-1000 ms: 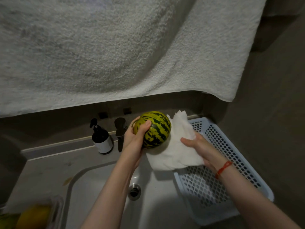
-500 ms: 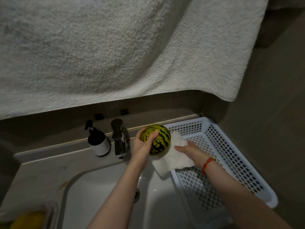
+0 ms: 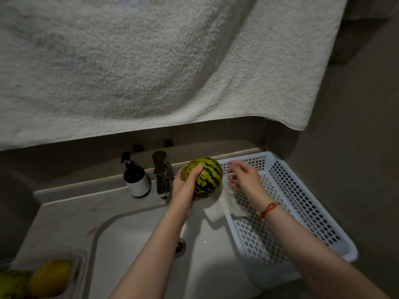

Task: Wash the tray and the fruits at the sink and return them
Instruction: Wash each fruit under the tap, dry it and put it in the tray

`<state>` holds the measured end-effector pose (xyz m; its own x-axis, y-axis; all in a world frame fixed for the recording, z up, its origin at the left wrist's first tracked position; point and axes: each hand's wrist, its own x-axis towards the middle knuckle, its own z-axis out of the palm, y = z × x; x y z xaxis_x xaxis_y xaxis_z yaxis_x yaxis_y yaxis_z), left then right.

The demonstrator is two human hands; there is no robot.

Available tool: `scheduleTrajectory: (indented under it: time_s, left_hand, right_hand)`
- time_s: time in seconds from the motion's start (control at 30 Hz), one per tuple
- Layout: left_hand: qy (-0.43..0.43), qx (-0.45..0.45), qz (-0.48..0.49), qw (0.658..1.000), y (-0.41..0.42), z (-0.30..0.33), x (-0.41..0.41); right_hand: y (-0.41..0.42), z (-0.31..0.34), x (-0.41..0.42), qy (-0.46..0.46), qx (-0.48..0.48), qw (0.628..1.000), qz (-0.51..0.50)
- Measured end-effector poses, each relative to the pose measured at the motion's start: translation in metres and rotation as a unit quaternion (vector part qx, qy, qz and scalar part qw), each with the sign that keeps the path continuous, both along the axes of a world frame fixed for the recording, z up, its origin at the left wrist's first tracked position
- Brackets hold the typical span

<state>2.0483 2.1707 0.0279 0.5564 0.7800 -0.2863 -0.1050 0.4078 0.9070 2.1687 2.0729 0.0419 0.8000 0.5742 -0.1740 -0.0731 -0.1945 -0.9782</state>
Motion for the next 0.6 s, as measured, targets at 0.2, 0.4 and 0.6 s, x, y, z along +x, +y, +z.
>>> scheduleTrajectory:
  time_s: [0.2, 0.4, 0.6]
  left_hand:
    - [-0.027, 0.078, -0.019, 0.996, -0.005, 0.05, -0.049]
    - [0.037, 0.186, 0.024, 0.982, -0.001, 0.056, -0.14]
    - [0.114, 0.148, 0.111, 0.976, 0.001, 0.032, -0.245]
  right_hand:
    - [-0.008, 0.064, -0.063, 0.007, 0.016, 0.978, 0.208]
    - [0.014, 0.061, -0.13, -0.038, 0.021, 0.927, 0.373]
    - [0.057, 0.011, -0.216, -0.17, -0.044, 0.864, 0.472]
